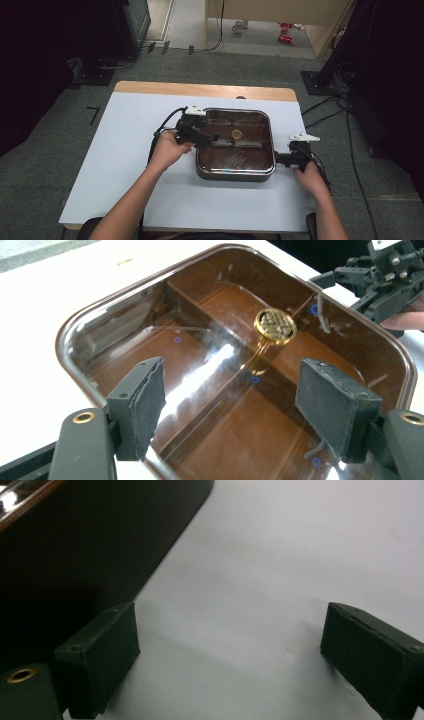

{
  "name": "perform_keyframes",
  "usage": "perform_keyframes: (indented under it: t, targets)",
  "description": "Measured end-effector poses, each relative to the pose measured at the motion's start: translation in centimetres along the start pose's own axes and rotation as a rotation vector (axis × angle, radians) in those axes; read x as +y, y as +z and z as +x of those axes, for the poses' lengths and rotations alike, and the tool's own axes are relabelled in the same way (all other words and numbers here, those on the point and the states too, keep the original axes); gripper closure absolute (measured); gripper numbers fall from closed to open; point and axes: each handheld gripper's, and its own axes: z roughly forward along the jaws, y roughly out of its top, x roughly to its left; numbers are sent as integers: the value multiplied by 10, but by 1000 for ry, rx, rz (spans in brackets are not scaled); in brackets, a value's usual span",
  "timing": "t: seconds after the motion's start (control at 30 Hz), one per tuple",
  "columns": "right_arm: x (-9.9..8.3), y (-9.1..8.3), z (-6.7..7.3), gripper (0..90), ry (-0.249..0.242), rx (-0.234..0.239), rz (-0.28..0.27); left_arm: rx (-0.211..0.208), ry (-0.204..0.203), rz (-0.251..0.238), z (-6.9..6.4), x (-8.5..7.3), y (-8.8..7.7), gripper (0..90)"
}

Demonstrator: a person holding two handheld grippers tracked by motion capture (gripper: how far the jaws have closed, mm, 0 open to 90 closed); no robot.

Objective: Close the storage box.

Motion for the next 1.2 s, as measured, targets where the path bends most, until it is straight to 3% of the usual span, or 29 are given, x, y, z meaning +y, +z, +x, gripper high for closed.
perform_keyframes:
  t: [0.17, 0.47, 0.77, 0.93, 1.2]
  targets:
    - [0, 0, 0, 80, 0, -1, -1, 33, 8, 7, 5, -15, -10, 279]
    - [0, 0, 0, 80, 2, 1, 1, 76, -19, -58, 12, -39, -42, 278]
    - [0, 0, 0, 80, 3, 2, -1, 117, -27, -81, 17, -58, -60, 279]
    - [0, 0, 0, 81, 2, 1, -2, 157, -32, -95, 22, -80, -71, 275]
    - [0, 0, 0, 81, -1, -1, -2, 181, -47, -117, 32, -115, -81, 274]
